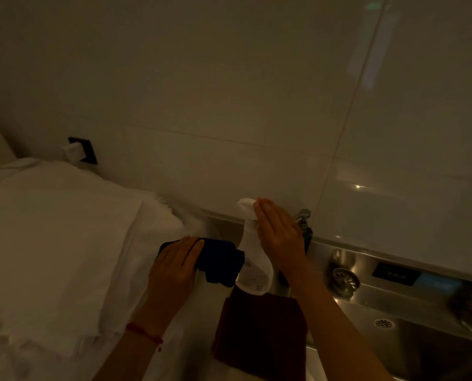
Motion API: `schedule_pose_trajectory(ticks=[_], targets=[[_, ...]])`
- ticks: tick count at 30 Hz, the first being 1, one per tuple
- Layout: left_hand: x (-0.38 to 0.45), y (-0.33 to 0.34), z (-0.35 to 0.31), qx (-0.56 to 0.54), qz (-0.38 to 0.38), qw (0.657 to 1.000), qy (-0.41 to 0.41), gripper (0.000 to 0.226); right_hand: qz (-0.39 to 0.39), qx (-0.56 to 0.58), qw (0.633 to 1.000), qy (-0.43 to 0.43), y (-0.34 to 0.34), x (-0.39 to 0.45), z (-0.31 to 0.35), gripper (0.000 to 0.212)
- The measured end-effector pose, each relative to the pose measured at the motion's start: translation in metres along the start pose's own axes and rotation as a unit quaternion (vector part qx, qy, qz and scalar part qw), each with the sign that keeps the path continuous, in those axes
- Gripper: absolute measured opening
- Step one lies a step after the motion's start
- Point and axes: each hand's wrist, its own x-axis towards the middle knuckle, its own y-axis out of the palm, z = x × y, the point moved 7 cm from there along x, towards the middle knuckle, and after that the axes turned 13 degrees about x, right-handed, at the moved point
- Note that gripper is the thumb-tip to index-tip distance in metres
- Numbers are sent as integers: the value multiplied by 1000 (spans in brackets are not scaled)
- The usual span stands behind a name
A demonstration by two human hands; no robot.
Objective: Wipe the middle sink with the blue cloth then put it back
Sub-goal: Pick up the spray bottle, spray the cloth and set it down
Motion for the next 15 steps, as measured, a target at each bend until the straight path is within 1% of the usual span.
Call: schedule_pose_trajectory(ticks=[9, 15], targets=[[5, 41, 1, -34, -5, 999, 2, 63, 12, -11, 1000, 23, 39, -5, -28, 29], [5, 61, -2, -49, 8, 999, -7, 62, 14, -14, 999, 29, 53, -3, -40, 30]])
